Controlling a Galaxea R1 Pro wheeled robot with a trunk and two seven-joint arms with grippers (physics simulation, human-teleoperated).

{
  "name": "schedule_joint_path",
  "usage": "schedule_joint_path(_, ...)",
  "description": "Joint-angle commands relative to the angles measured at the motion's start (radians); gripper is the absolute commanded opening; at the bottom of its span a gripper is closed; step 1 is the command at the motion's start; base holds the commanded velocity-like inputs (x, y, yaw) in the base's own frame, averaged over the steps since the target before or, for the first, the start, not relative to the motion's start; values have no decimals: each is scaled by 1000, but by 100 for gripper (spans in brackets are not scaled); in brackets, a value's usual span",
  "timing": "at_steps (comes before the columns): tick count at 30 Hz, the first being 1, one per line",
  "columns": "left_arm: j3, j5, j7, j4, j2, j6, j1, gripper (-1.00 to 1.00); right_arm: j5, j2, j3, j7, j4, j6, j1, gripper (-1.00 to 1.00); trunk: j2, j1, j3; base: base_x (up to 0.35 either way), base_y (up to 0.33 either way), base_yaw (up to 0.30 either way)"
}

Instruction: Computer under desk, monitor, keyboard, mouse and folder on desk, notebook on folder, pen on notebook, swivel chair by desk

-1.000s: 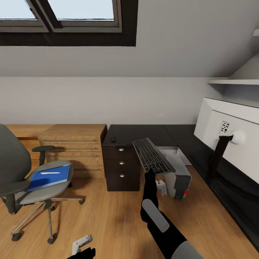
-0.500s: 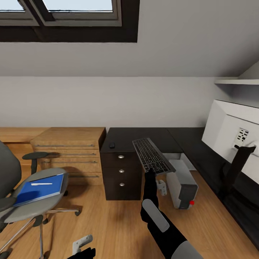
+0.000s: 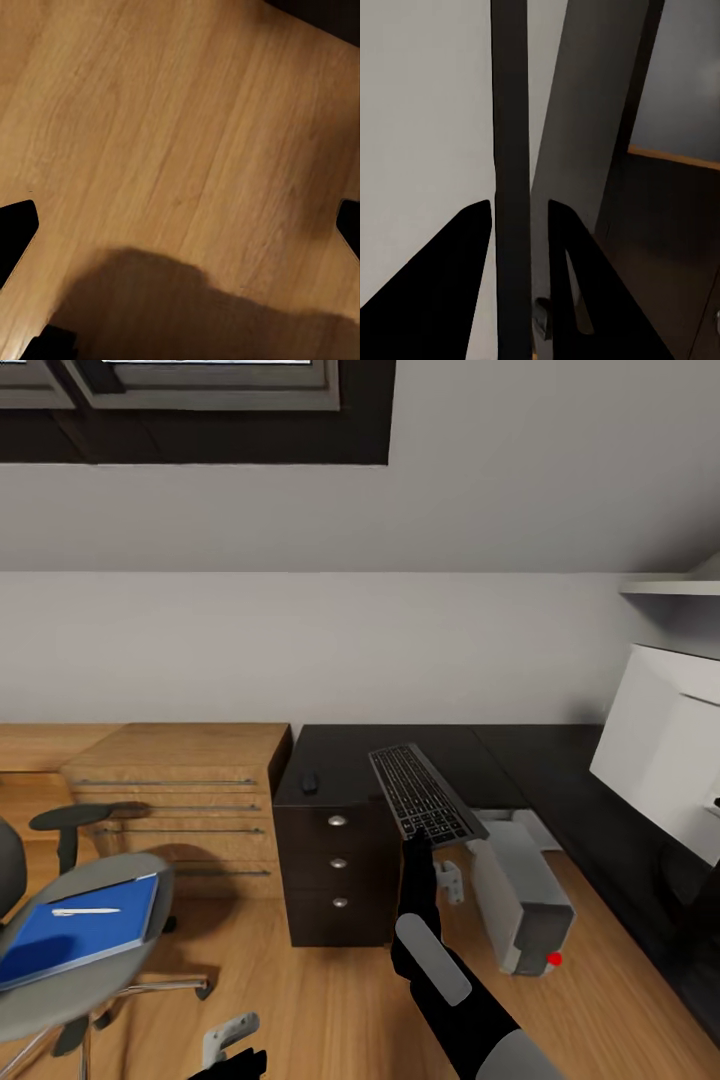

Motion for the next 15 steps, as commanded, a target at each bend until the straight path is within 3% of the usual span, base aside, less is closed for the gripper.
schedule_joint_path(1, -5, 10, 10, -2, 1, 1, -1, 100, 11, 0, 2, -7, 0, -4, -1, -100, -1, 1, -1, 335, 89, 0)
schedule_joint_path(10, -5, 9, 10, -2, 1, 1, -1, 100, 11, 0, 1, -7, -2, -6, -1, -100, -1, 1, -1, 335, 37, 0)
schedule_joint_path(13, -5, 10, 10, -2, 1, 1, -1, 100, 12, -35, 1, -8, -1, -6, -1, -100, -1, 1, -1, 208, -157, 0)
schedule_joint_path(14, -5, 11, 10, -2, 1, 2, -1, 100, 11, -65, -48, -9, 1, -6, -1, -100, -1, 1, -1, 15, -16, 0)
schedule_joint_path(15, -5, 10, 10, -2, 2, 2, -1, 100, 11, -66, -75, -9, 1, -6, -1, -100, -1, 1, -1, 10, -10, 0)
